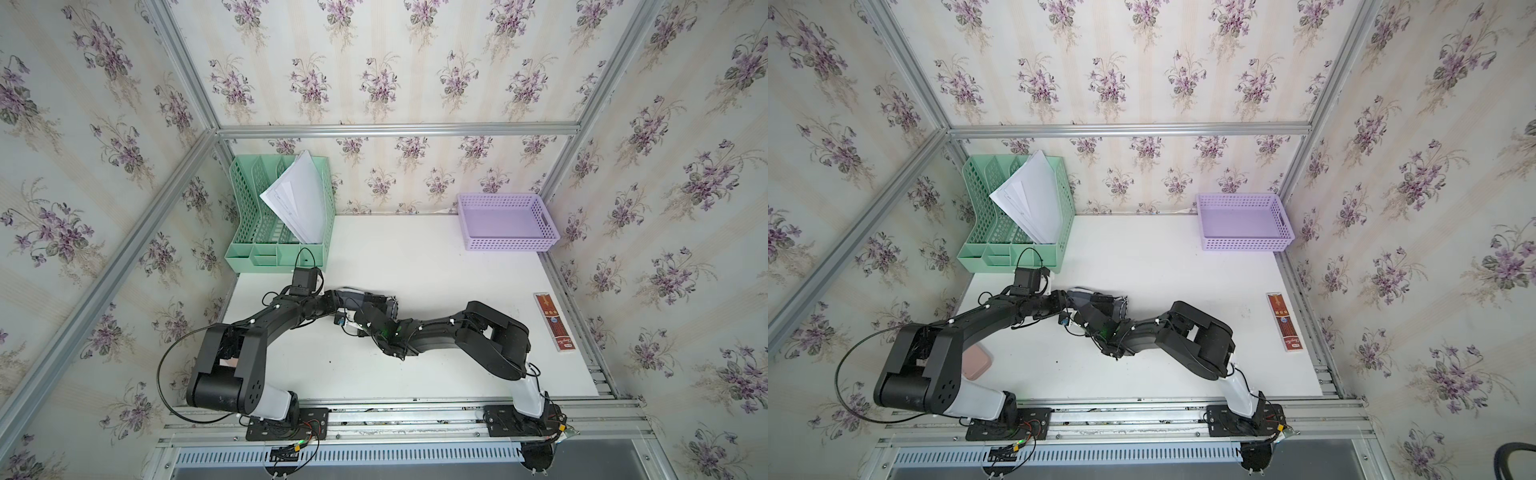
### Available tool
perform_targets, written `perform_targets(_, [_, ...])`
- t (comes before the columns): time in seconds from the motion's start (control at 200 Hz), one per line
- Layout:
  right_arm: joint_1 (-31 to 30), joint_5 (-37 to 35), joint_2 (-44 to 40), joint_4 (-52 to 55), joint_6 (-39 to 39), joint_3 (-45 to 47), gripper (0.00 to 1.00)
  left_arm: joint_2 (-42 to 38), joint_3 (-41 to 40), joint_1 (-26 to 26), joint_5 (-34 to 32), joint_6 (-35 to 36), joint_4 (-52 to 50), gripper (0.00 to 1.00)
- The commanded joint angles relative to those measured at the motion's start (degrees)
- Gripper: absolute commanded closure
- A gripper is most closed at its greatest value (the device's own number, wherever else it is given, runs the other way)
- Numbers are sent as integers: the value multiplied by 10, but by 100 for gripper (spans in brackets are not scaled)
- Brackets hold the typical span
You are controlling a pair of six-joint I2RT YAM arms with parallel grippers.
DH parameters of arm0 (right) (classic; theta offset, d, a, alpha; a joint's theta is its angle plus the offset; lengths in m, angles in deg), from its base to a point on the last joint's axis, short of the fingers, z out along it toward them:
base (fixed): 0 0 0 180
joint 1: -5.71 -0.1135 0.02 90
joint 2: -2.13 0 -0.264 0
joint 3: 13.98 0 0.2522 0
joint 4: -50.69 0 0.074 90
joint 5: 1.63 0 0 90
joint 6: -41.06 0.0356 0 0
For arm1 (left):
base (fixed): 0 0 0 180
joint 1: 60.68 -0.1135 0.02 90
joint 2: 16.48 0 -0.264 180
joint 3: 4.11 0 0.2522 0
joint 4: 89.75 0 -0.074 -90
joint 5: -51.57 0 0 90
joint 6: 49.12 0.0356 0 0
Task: Roll up the pillowcase
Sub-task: Pick up the pillowcase from the center of the board, then place the pillowcase in the bin.
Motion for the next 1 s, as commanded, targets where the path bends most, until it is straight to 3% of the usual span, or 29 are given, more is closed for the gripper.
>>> perform_targets(0.0, [11, 31, 24, 96, 5, -22, 40, -9, 6, 4, 39, 9, -32, 40])
perform_targets(0.065, [24, 41, 22, 111, 15, -30, 71, -19, 10, 2, 39, 8, -41, 37])
perform_targets(0.1, [32, 46, 18, 118, 19, -34, 100, -30, 10, 1, 36, 7, -47, 35])
perform_targets(0.215, [68, 52, 1, 138, 20, -47, 100, -98, 11, -10, 16, -10, -74, 15])
perform_targets(0.315, [111, 45, -25, 140, -1, -50, 100, -174, 7, -25, -13, -26, -101, 8])
perform_targets(0.47, [210, 39, -85, 129, -49, -62, 100, -253, 7, -37, -45, -32, -136, 3])
perform_targets(0.684, [316, 71, -131, 124, -125, -88, 100, -264, -8, -38, -54, -22, -150, 0])
perform_targets(0.844, [425, 52, -109, 110, -176, -160, 100, -257, -20, -38, -54, -14, -143, 0])
perform_targets(0.994, [516, 13, -18, 145, -190, -321, 100, -249, -37, -38, -43, 5, -119, 1])
